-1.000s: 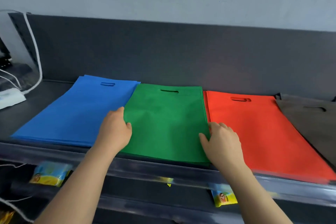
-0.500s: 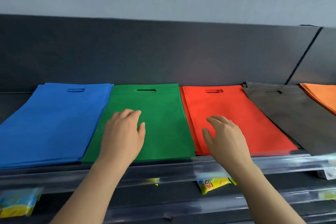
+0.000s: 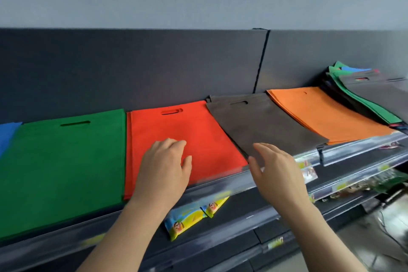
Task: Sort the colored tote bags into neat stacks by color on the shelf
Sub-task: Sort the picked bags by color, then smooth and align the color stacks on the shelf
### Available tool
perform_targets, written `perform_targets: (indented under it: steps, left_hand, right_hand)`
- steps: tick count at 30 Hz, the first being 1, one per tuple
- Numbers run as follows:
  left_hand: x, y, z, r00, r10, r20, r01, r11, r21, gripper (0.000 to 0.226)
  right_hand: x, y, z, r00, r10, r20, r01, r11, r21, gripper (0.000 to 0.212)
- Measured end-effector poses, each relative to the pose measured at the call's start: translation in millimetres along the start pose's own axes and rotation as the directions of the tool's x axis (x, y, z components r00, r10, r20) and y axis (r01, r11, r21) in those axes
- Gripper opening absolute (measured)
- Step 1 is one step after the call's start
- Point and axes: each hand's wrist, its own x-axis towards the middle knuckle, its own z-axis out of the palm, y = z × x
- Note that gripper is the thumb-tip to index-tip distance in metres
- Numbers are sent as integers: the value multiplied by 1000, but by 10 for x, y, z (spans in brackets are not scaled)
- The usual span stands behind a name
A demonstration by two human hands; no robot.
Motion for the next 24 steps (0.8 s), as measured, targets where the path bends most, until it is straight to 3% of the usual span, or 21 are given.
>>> perform_targets:
  steps: [3,11,24]
  left_hand:
    - [118,468,236,1000,10,9,-9,1000,-16,31]
    - [447,1624,875,999,39,22,-38,997,-67,29]
    - [1265,2664,1596,982,167,85,-154,978,-141,39]
  right_hand:
    - [48,520,-194,998,53,17,-52,998,-36,36]
    - [226,1748,-598,991,134,19,-133,989,-63,41]
    - [891,2917,-638,975,221,-8,-221,972,-80,41]
